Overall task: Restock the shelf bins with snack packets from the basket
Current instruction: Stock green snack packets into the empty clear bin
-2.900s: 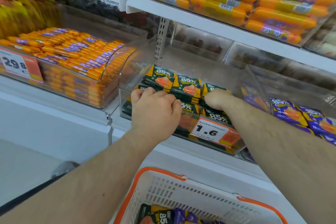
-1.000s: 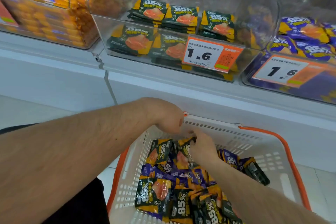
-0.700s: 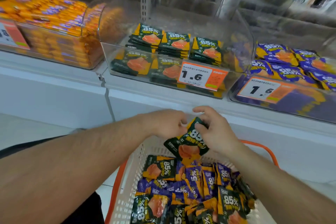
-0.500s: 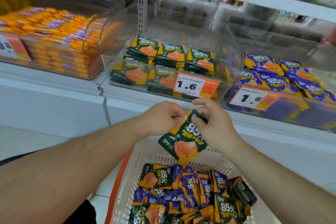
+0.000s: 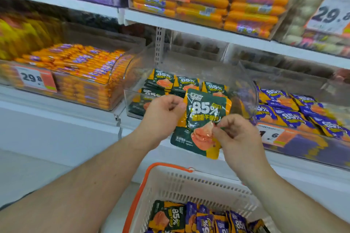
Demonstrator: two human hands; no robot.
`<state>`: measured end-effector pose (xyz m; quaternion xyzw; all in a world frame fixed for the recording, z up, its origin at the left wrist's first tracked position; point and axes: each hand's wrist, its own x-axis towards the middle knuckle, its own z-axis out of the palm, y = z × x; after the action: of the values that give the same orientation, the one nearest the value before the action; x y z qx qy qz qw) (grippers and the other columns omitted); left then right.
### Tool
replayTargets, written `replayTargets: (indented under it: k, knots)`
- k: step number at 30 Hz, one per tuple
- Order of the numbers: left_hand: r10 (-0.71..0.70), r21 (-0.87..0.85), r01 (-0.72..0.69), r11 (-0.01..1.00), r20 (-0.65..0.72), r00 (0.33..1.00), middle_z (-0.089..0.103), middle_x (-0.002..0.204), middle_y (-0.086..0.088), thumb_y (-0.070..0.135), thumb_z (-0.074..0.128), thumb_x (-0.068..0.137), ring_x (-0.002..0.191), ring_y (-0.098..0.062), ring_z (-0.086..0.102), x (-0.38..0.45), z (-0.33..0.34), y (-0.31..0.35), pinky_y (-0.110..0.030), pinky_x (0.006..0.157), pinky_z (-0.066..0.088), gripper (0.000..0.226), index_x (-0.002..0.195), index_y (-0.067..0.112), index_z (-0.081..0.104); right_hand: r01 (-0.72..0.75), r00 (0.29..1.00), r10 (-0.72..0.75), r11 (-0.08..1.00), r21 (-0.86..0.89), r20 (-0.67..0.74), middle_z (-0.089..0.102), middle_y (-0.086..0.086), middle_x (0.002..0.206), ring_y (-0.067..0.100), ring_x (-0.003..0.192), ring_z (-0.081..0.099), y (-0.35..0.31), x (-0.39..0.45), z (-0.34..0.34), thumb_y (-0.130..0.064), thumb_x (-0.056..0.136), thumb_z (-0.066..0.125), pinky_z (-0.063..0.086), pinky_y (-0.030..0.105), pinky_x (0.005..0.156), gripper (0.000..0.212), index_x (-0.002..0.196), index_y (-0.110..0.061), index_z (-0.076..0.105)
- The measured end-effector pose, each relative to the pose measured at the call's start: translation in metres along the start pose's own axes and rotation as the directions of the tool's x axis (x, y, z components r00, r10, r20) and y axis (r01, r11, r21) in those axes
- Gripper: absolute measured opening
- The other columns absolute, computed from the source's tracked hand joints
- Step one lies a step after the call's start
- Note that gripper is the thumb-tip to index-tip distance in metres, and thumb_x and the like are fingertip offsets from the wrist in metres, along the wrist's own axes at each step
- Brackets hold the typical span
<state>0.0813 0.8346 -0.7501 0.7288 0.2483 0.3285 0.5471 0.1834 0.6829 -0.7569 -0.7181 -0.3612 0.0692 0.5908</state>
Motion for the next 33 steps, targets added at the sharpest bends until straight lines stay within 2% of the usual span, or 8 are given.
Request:
replayTargets:
  k: [5,9,11,14,22,27,30,33]
  knots:
    - [0.378,0.415,-0.23,0.88,-0.319,0.869,0.059,0.081,0.017,0.011,0.058,0.092,0.086,-0.002,0.052,0.016,-0.036,0.011,-0.019,0.078,0.038,0.017,0.084,0.022,0.068,-0.006,0.986,0.01,1.0,0.025,-0.168,0.05,-0.001,0.066,0.006,0.05,0.042,-0.037,0.069,0.02,-0.006,0.086,0.071,0.037,0.022,0.05,0.025,0.079,-0.025,0.057]
    - [0.438,0.63,-0.146,0.763,-0.337,0.833,0.069,0.099,-0.004,0.016,0.057,0.074,0.103,-0.031,0.058,0.032,-0.058,-0.01,-0.026,0.091,0.032,0.026,0.095,0.011,0.072,-0.156,0.985,0.146,0.981,-0.114,-0.096,0.056,-0.002,0.078,0.016,0.068,0.053,-0.034,0.122,0.064,-0.006,0.084,0.07,0.045,0.03,0.063,0.024,0.076,-0.025,0.057]
    - [0.411,0.7,-0.108,0.706,-0.281,0.868,0.068,0.112,-0.006,0.03,0.053,0.065,0.118,-0.038,0.053,0.034,-0.061,-0.018,-0.032,0.103,0.029,0.047,0.103,0.011,0.072,-0.228,0.973,0.228,0.951,-0.208,-0.024,0.061,0.001,0.093,0.024,0.086,0.057,-0.03,0.139,0.088,-0.004,0.085,0.068,0.049,0.032,0.072,0.026,0.073,-0.025,0.056]
    - [0.229,0.768,0.0,0.64,-0.191,0.955,0.042,0.15,0.0,0.044,0.066,0.074,0.148,-0.031,0.012,0.026,-0.058,-0.019,-0.041,0.117,0.011,0.063,0.132,0.021,0.056,-0.212,0.936,0.297,0.904,-0.371,0.188,0.062,0.007,0.095,0.024,0.086,0.056,-0.033,0.148,0.114,-0.008,0.084,0.07,0.052,0.036,0.084,0.015,0.078,-0.017,0.061]
    - [-0.032,0.875,0.067,0.479,-0.06,0.998,-0.011,0.163,-0.002,0.027,0.054,0.084,0.143,-0.036,-0.031,0.019,-0.056,-0.023,-0.049,0.117,-0.012,0.074,0.149,0.024,0.018,0.104,0.815,0.372,0.661,-0.743,0.445,0.045,0.003,0.149,0.023,0.13,0.049,-0.046,0.143,0.145,-0.018,0.097,0.057,0.043,0.03,0.09,0.041,0.137,-0.011,0.055]
    - [-0.055,0.884,0.068,0.463,-0.048,0.997,-0.011,0.163,-0.005,0.027,0.055,0.083,0.142,-0.038,-0.031,0.019,-0.055,-0.022,-0.051,0.118,-0.01,0.075,0.148,0.023,0.019,0.212,0.725,0.443,0.585,-0.783,0.528,0.06,0.007,0.12,0.021,0.079,0.065,-0.038,0.145,0.149,-0.02,0.094,0.062,0.053,0.024,0.055,0.053,0.144,-0.02,0.045]
    - [0.007,0.872,0.063,0.486,-0.076,0.997,0.001,0.162,-0.005,0.03,0.056,0.082,0.145,-0.036,-0.022,0.018,-0.053,-0.021,-0.053,0.117,-0.007,0.066,0.142,0.022,0.031,0.409,0.704,0.439,0.392,-0.824,0.559,0.048,0.004,0.143,0.023,0.108,0.061,-0.041,0.149,0.151,-0.028,0.099,0.053,0.048,0.026,0.065,0.056,0.151,-0.022,0.036]
    - [0.211,0.848,0.017,0.53,-0.151,0.966,0.038,0.136,-0.011,0.032,0.051,0.073,0.132,-0.034,0.023,0.013,-0.049,-0.018,-0.051,0.104,0.024,0.049,0.12,0.019,0.054,0.446,0.712,0.382,0.403,-0.799,0.59,0.051,0.005,0.136,0.024,0.099,0.059,-0.036,0.153,0.151,-0.035,0.1,0.05,0.044,0.027,0.061,0.044,0.142,-0.024,0.05]
